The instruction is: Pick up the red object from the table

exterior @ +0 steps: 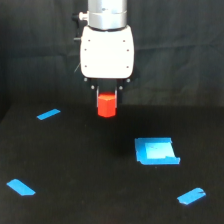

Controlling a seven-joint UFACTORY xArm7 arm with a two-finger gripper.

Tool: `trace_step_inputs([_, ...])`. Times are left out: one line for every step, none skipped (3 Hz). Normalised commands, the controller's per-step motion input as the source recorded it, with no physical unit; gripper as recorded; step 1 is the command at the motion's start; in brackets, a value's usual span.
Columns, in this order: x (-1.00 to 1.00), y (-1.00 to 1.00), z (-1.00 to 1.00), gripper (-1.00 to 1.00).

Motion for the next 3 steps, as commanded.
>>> trace_step_inputs([0.00,0.07,0.03,-1.00])
trace_step_inputs([0.04,0.02,-0.05,-0.94])
trace_step_inputs([0.07,0.07,0.00,-1.00])
